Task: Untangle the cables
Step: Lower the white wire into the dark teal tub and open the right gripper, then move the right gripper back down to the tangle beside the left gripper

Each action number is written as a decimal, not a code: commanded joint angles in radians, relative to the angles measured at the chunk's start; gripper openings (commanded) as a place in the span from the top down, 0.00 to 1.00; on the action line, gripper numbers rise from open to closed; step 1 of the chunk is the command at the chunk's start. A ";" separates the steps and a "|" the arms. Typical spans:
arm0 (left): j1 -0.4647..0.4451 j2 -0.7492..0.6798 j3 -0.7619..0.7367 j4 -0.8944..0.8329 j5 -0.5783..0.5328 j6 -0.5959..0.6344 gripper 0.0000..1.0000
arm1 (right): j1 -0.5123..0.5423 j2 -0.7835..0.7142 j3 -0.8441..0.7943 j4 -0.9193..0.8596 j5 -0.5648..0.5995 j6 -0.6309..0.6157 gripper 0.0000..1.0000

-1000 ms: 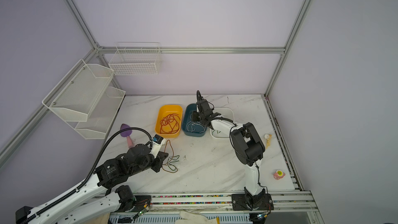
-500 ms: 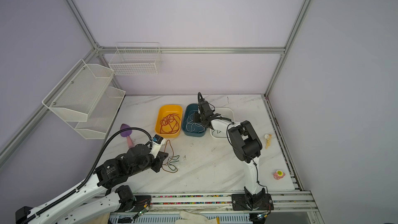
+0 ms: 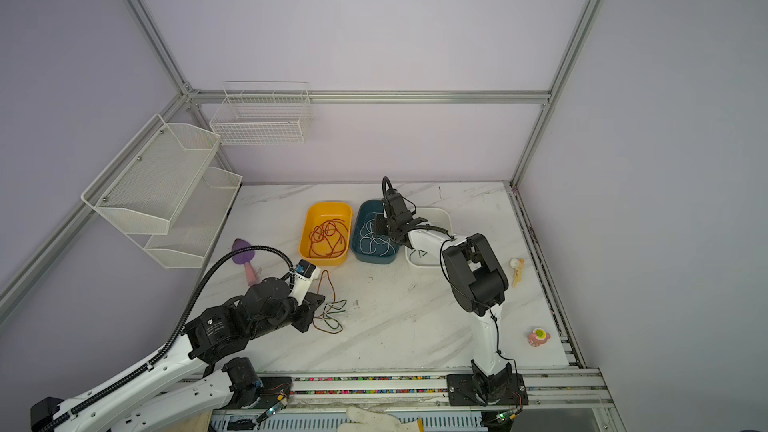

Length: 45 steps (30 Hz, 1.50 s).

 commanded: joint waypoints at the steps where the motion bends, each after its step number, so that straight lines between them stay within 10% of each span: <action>1: -0.006 -0.002 0.026 0.011 0.003 0.022 1.00 | -0.003 -0.090 0.015 -0.034 0.030 0.008 0.63; 18: -0.005 -0.048 0.029 0.016 0.020 0.004 1.00 | 0.157 -0.577 -0.515 0.263 -0.325 0.016 0.44; 32: -0.004 -0.063 0.024 0.021 -0.008 0.001 1.00 | 0.434 -0.706 -0.897 0.455 -0.119 0.408 0.43; 45: -0.005 -0.052 0.024 0.021 -0.008 0.001 1.00 | 0.587 -0.660 -0.936 0.574 -0.019 0.594 0.39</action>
